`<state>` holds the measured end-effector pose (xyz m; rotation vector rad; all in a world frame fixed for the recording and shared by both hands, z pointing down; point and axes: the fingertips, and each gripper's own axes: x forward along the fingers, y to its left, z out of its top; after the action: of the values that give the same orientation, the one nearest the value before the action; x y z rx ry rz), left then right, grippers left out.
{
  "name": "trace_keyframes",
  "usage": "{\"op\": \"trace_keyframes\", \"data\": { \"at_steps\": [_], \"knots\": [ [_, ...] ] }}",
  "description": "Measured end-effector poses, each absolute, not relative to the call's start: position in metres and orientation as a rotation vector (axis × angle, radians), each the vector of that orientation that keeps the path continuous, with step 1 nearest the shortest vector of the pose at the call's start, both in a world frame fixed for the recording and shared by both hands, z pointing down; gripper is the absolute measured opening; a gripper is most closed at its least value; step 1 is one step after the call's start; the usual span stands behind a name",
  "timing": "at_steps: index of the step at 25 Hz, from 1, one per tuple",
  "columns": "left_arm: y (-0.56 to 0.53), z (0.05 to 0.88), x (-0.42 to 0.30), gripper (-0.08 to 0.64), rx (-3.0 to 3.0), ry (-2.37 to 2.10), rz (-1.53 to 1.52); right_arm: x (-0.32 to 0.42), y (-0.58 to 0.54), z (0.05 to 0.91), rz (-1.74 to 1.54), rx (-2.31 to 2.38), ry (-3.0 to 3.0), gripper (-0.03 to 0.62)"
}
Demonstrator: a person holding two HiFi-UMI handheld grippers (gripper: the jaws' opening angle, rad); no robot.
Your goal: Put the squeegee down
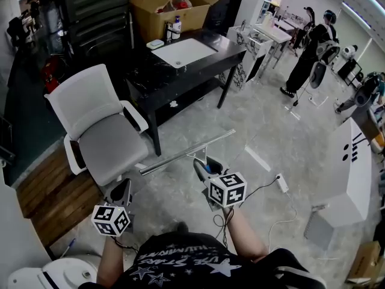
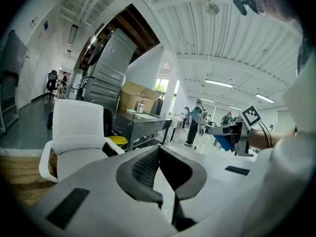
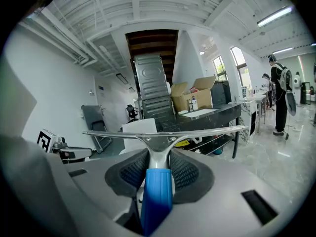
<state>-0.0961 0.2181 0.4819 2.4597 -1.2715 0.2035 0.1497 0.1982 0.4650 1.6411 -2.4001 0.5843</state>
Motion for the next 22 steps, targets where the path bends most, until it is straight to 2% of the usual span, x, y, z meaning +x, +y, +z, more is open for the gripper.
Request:
{"op": "trace_keyframes", "data": {
  "at_steps": [14, 22],
  "knots": [
    [0.21, 0.503, -0.055, 0.018, 2.417, -1.327, 0.267, 0.183, 0.17, 0.481, 0.589, 1.477, -2.467, 0.149],
    [0.151, 0.521, -0.058, 0.018, 2.394, -1.301, 0.272, 0.176, 0.115, 0.503, 0.687, 1.526, -2.444, 0.149]
  ]
}}
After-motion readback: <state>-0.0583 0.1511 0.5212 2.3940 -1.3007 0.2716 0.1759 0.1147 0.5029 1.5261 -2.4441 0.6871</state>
